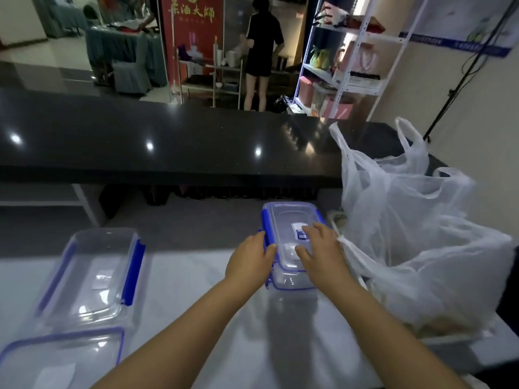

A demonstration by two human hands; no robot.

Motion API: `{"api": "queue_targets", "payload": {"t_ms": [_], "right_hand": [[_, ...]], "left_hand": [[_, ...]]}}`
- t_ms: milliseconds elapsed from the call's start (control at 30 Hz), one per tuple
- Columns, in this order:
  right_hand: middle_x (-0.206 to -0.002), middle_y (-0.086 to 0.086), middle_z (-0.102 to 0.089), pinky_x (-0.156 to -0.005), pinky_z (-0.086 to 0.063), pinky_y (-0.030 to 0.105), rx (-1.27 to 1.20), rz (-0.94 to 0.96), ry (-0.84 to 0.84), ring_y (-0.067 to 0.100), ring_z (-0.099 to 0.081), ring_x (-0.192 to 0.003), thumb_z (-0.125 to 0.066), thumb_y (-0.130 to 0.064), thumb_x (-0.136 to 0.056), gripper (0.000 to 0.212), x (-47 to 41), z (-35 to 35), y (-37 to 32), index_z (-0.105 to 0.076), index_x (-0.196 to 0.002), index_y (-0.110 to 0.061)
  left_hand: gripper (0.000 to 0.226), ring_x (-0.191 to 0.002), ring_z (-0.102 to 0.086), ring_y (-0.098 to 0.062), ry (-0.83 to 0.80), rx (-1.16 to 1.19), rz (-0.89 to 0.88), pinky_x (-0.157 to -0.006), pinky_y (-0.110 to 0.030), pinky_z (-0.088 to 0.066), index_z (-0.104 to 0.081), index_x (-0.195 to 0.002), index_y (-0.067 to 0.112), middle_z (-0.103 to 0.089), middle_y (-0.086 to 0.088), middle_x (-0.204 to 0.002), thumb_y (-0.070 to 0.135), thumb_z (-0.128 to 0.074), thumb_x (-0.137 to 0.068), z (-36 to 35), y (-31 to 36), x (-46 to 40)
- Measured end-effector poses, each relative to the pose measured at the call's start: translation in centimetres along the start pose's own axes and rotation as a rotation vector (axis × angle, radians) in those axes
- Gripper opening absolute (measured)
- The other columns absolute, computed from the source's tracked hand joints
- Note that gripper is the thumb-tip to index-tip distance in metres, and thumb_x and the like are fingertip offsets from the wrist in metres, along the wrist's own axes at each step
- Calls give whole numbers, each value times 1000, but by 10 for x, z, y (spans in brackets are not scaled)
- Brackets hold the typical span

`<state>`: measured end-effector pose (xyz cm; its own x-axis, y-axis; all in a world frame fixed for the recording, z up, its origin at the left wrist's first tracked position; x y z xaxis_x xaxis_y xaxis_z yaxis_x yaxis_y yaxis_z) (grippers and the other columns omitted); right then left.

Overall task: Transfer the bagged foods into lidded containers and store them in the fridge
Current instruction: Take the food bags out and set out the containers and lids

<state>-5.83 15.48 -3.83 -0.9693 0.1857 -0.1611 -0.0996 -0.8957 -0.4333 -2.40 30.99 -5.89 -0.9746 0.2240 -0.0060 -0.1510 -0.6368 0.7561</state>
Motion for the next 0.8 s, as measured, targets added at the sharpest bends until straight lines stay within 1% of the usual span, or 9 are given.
{"api": "queue_targets", "payload": {"t_ms": [100, 167, 267, 333, 433, 533, 633, 700, 800], "right_hand": [[-153, 5, -19, -110, -25, 37, 64, -94, -90, 24, -22, -138, -46, -46, -91, 58, -9, 0, 12, -31, -142, -22], [-154, 7, -14, -108, -31, 41, 52, -152, -102, 28, -26, -136, -46, -52, -89, 66, -13, 1, 12, -25, -143, -21], [-154, 7, -16, -103, -36, 40, 20, -179, -73, 30, -32, -133, -51, -52, -87, 70, -17, 3, 3, -24, -143, -18], [-154, 5, -15, -104, -35, 38, -45, -131, -49, 27, -30, -135, -54, -51, -86, 73, -19, 3, -8, -23, -143, -18], [-151, 2, -22, -105, -32, 39, -130, -64, 1, 25, -26, -133, -62, -49, -81, 78, -25, -3, -28, -25, -143, -19], [-135, 1, -41, -105, -35, 40, -372, -122, 11, 24, -36, -124, -71, -40, -74, 75, -31, -19, -46, -36, -136, -17], [-123, 1, -48, -97, -45, 41, -610, -180, -115, 20, -49, -111, -72, -38, -76, 57, -30, -46, -61, -44, -122, -20], [-116, 2, -52, -90, -48, 38, -650, -174, -196, 18, -54, -101, -69, -36, -79, 43, -26, -66, -70, -46, -112, -23], [-113, 4, -52, -86, -46, 33, -657, -181, -286, 22, -55, -103, -66, -34, -83, 44, -19, -95, -80, -47, -118, -15]], "left_hand": [[25, -85, -60, -16, 23, 149, 65, -63, -26, -44, -55, -111, 23, -63, 2, -104, 35, -47, -91, -18, 1, -10], [23, -84, -59, -14, 59, 246, 98, -60, -21, -42, -55, -111, 22, -62, 3, -105, 31, -50, -90, -23, 3, -11], [17, -88, -60, -17, 134, 369, 161, -77, -35, -52, -54, -105, 28, -61, 1, -106, 28, -49, -89, -21, 4, -10], [16, -91, -60, -17, 207, 462, 187, -83, -42, -53, -52, -103, 34, -58, 1, -107, 27, -48, -88, -13, 1, -9], [25, -99, -59, -17, 341, 587, 260, -88, -44, -51, -51, -115, 29, -54, 2, -115, 32, -46, -91, 10, -9, -7], [19, -93, -61, -17, 461, 709, 348, -82, -40, -53, -53, -107, 25, -59, 0, -106, 34, -46, -93, 37, -24, 2], [17, -86, -63, -17, 488, 768, 453, -71, -32, -53, -54, -105, 21, -63, 1, -95, 31, -46, -94, 55, -47, 15], [17, -82, -62, -21, 493, 737, 507, -63, -30, -50, -56, -101, 19, -63, -1, -90, 28, -43, -95, 62, -66, 21], [27, -70, -51, -23, 521, 641, 565, -59, -30, -39, -55, -82, 8, -56, -9, -76, 23, -37, -95, 69, -99, 27]]}}
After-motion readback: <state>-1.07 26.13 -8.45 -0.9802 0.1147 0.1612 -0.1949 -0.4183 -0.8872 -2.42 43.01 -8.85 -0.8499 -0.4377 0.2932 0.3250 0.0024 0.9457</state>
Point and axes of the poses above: each hand's wrist, its own x-axis away from the middle knuckle, its own z-axis out of the back of the hand, y = z × x, the point moved 2 cm from there along -x, towards the middle knuckle
